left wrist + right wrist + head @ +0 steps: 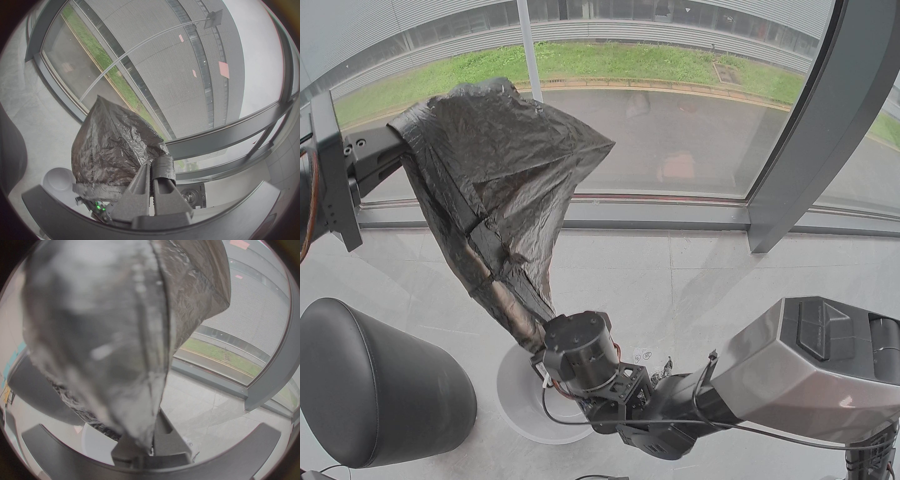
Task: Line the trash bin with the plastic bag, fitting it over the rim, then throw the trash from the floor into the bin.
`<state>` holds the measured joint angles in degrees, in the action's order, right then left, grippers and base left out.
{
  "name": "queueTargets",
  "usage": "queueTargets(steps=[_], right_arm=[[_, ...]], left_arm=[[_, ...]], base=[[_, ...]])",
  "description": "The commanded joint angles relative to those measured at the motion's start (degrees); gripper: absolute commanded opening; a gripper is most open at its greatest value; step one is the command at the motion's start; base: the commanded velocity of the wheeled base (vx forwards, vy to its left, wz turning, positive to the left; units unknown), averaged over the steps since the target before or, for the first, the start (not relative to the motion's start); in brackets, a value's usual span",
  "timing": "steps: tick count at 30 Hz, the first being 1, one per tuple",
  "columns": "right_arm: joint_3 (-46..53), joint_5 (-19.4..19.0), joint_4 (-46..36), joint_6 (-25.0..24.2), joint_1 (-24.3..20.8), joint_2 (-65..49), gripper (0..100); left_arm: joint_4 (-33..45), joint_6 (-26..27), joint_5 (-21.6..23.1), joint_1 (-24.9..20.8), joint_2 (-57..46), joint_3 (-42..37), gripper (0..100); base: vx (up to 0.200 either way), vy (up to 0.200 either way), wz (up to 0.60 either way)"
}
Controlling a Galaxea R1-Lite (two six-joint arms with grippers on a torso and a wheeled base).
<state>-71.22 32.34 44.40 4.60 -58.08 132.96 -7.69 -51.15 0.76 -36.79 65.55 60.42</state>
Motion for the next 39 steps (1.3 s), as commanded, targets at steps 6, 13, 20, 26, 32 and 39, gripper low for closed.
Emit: queueTargets(steps=[6,13,20,26,32,39], right_arm=[[23.2,-11.2,6.1,-1.7,-3.2,-12.6,0],[34.5,-29.2,5.8,-7.6,-3.2,-19.4,0],[38.3,-41.7,3.4,-9.5,-2.7,-21.6,0],[38.6,-53.3,-2.4,-11.8,-1.9,-23.9,0],[38.6,-56.3,-4.9,-11.8,-1.2,-24.0,0],[38.3,-61.0,-8.1,-11.9,-1.5,-24.9,0]], left_arm=[[-4.3,0.4,7.1,15.0,1.2,-12.0,0],[-8.0,0.9,7.9,22.1,2.5,-18.3,0],[-8.0,1.0,7.9,26.6,2.0,-20.1,0],[-8.0,1.1,7.9,28.4,1.9,-21.5,0],[-8.0,1.2,7.9,30.1,1.9,-22.9,0],[-7.6,2.3,7.7,30.6,1.1,-25.0,0]], base=[[0.000,0.000,0.00],[0.000,0.000,0.00],[0.000,0.000,0.00],[0.000,0.000,0.00],[0.000,0.000,0.00],[0.000,0.000,0.00]])
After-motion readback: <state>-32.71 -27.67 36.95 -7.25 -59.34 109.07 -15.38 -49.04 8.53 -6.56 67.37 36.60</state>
